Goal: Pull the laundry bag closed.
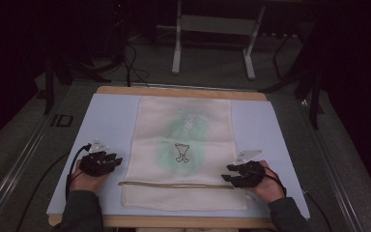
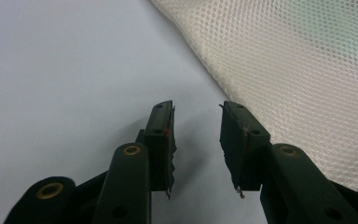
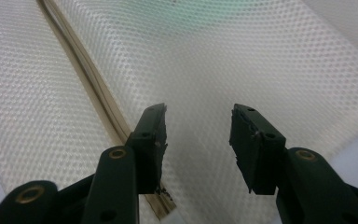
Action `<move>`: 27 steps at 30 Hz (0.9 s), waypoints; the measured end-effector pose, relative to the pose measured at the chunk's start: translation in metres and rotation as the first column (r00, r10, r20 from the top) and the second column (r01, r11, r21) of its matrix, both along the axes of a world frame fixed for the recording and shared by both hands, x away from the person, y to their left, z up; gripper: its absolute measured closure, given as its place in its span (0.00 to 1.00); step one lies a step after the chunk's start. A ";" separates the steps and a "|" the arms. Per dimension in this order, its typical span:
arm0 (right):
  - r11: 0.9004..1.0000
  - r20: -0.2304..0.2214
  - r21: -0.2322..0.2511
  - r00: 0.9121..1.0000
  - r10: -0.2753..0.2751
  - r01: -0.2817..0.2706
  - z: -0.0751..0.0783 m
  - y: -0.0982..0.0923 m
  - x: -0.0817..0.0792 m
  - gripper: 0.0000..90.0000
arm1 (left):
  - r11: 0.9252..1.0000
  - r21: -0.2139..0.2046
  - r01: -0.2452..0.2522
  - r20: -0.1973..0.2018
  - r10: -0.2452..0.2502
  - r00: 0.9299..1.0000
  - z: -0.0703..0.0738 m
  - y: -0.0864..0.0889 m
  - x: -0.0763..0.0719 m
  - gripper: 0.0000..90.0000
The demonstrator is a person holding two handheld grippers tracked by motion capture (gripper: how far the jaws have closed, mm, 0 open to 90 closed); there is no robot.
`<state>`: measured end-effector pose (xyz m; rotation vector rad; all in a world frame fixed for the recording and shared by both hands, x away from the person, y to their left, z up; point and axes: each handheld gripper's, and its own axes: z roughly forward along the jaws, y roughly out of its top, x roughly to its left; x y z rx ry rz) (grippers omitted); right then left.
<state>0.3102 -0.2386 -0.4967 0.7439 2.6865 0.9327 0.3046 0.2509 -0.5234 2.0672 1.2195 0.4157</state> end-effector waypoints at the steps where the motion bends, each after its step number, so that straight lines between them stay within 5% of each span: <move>1: 1.000 0.000 0.000 1.000 0.000 0.000 0.000 0.000 0.000 0.62 | 1.000 0.002 -0.001 0.001 0.001 1.000 0.000 0.000 0.000 0.71; 27: 0.994 0.003 0.009 0.994 0.106 -0.106 0.002 0.049 0.001 0.61 | 1.000 -0.001 0.019 -0.007 -0.019 1.000 0.000 -0.001 0.001 0.72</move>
